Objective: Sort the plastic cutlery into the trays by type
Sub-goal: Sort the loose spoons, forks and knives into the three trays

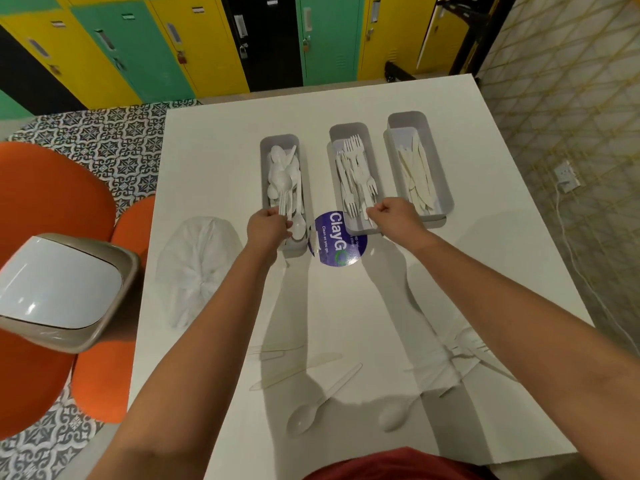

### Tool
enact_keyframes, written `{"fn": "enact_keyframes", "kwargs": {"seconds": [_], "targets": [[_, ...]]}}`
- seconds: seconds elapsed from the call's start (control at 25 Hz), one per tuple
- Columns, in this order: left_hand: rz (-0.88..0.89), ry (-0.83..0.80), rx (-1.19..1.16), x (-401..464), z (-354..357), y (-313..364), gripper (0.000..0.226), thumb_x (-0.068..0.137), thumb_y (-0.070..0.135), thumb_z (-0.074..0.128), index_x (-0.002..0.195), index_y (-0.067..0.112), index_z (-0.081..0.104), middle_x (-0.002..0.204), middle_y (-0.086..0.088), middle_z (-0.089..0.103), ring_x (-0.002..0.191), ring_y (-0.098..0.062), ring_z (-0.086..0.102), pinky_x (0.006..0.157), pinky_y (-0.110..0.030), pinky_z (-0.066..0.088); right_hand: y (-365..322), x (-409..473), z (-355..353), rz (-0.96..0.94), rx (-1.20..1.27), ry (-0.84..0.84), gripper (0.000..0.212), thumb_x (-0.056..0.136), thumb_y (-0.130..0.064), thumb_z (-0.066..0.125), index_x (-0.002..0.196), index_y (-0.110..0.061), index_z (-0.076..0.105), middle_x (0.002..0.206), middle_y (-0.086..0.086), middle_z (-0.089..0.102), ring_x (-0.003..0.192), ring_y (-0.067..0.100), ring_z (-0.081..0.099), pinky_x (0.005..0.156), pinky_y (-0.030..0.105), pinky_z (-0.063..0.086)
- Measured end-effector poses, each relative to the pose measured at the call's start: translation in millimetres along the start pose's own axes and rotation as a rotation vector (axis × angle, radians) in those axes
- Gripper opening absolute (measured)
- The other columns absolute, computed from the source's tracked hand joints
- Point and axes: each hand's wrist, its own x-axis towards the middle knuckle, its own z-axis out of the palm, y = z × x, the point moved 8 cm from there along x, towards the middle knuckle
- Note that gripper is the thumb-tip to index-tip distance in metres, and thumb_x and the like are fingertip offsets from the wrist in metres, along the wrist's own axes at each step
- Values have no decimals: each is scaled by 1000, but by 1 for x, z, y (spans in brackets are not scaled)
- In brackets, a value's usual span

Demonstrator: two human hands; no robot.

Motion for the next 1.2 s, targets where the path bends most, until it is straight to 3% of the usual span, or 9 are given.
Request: {"fn": "enact_keyframes", "kwargs": {"seconds": [0.12, 0.2, 0.28, 0.32, 0.4, 0.64, 0.8, 0.96, 1.2], "targets": [[35, 20, 8, 18, 3, 24, 38, 87, -3, 45, 124, -4, 53, 73, -5, 58, 57, -12, 52, 49, -19, 44, -14, 20, -3, -20, 41, -1, 20, 91, -21, 53, 77, -8, 56, 70, 5, 53, 68, 17, 51, 59, 22, 40], [100, 52, 45, 27, 1, 38, 42, 85, 4, 47, 127, 1, 55, 94, -8, 66, 74, -17, 62, 65, -23, 53, -21, 28, -7, -42, 70, 13, 22, 93, -26, 52, 82, -9, 61, 76, 2, 57, 73, 15, 54, 73, 23, 41], [139, 87, 155, 30, -2, 41, 46, 83, 12, 50, 128, 6, 54, 117, -10, 64, 98, -24, 63, 89, -33, 52, -20, 32, -7, -36, 36, 14, 31, 94, -33, 51, 110, -9, 62, 97, 2, 61, 90, 16, 57, 81, 26, 42], [146, 90, 179, 26, -2, 39, 46, 84, 13, 50, 129, 6, 54, 120, -10, 62, 100, -25, 62, 91, -34, 50, -17, 32, -5, -29, 7, 17, 37, 93, -33, 51, 122, -9, 57, 108, 4, 60, 99, 18, 57, 84, 27, 43], [177, 73, 184, 18, 0, 28, 41, 87, 10, 49, 128, 7, 53, 118, -9, 61, 95, -21, 60, 86, -30, 48, -9, 26, -2, -33, -46, 32, 39, 93, -29, 53, 127, -10, 53, 114, 6, 59, 101, 20, 57, 84, 28, 45], [213, 15, 128, -19, -8, -23, 31, 88, 8, 48, 117, 9, 58, 94, -5, 62, 83, -21, 59, 82, -39, 52, -7, -34, 22, -257, 38, -36, 15, 92, -17, 55, 101, -7, 63, 84, -3, 58, 61, -2, 47, 60, 13, 39], [171, -162, 166, -52, -10, -58, 32, 85, -1, 52, 115, 9, 60, 89, 2, 58, 73, -11, 56, 66, -22, 49, 7, -73, 50, -283, 10, -164, 16, 93, -15, 53, 91, -5, 65, 79, -1, 58, 57, 7, 43, 60, 22, 39], [225, -211, 333, -73, -26, -73, 29, 86, 0, 55, 110, 14, 62, 94, 3, 57, 63, -11, 55, 44, -10, 41, 11, -113, 76, -281, -75, -284, 15, 91, -16, 56, 92, -8, 68, 80, -4, 59, 59, 4, 46, 61, 16, 39], [362, -255, 705, -103, -35, -110, 21, 79, 7, 66, 98, 15, 69, 93, 4, 59, 80, -17, 58, 62, -16, 40, 35, -165, 116, -389, -422, -482, 15, 85, -20, 59, 93, -16, 71, 91, -4, 60, 78, 7, 52, 71, 18, 37]]}}
